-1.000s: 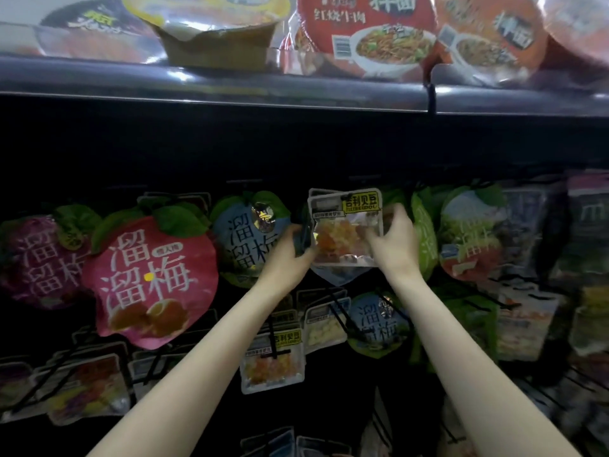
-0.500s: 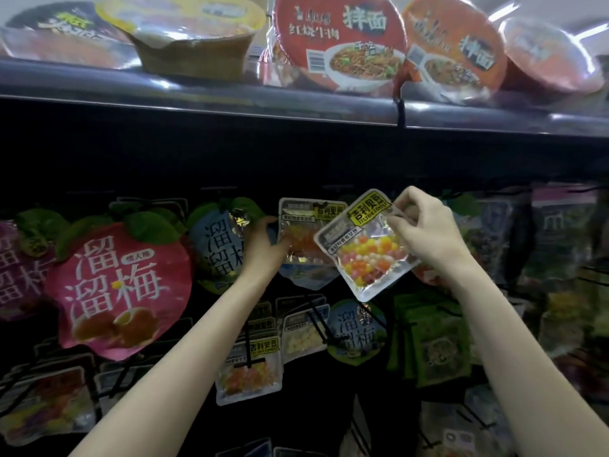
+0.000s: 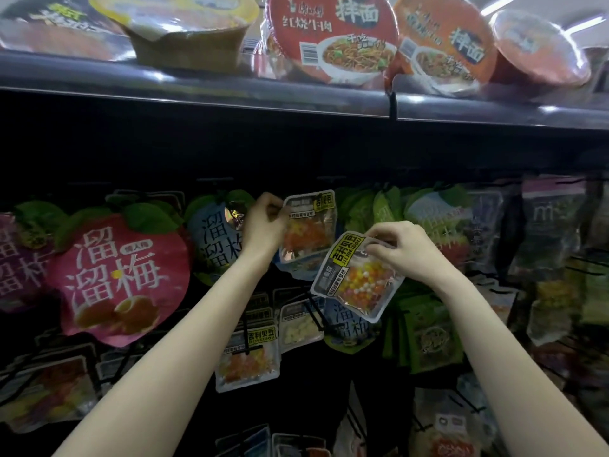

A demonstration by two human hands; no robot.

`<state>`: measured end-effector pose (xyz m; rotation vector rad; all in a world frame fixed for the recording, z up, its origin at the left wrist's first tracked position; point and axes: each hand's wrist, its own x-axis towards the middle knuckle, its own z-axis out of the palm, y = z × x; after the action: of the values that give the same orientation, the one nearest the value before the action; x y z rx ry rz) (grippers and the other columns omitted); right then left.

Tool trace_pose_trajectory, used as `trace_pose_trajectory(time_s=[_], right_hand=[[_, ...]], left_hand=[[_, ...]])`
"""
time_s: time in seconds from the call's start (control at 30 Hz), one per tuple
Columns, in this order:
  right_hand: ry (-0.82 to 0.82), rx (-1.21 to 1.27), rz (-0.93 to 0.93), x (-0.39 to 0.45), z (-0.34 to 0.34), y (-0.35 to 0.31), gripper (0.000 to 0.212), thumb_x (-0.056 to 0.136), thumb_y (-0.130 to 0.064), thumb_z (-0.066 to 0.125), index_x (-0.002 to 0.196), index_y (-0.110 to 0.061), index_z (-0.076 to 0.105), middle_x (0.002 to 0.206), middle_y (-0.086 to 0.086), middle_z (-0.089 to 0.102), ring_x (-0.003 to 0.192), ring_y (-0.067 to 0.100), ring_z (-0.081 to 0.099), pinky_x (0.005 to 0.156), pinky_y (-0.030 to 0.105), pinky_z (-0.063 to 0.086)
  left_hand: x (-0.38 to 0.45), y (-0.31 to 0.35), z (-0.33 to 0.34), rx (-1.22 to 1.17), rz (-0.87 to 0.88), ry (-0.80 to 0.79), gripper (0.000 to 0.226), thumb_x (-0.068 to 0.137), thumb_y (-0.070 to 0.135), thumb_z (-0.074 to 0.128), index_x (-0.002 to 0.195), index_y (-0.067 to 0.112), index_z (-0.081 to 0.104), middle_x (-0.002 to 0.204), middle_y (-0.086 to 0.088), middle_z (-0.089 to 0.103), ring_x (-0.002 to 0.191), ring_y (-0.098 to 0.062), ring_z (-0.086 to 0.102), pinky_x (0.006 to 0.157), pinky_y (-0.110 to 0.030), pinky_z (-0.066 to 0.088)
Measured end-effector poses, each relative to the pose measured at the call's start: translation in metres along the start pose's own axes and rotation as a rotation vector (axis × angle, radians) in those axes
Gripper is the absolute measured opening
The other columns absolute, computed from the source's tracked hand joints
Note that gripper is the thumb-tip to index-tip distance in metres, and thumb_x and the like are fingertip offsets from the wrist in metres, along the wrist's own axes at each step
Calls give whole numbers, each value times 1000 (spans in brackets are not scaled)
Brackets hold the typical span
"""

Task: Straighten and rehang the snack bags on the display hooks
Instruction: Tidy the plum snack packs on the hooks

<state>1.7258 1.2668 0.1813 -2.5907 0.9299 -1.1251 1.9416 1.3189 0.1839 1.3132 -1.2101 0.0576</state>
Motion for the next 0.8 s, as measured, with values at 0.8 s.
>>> trace_pose_trajectory(time_s=[0.8], right_hand=[[-485,455,81,-91,135,-11,18,83,-3,66,74,-17,62,73,9,65,69,7,57,66,24,44]], left_hand=[[-189,-83,-82,-125,-484,-564,11,84,13,66,75,18,69,66,12,62,65,0,52,62,-15,38]])
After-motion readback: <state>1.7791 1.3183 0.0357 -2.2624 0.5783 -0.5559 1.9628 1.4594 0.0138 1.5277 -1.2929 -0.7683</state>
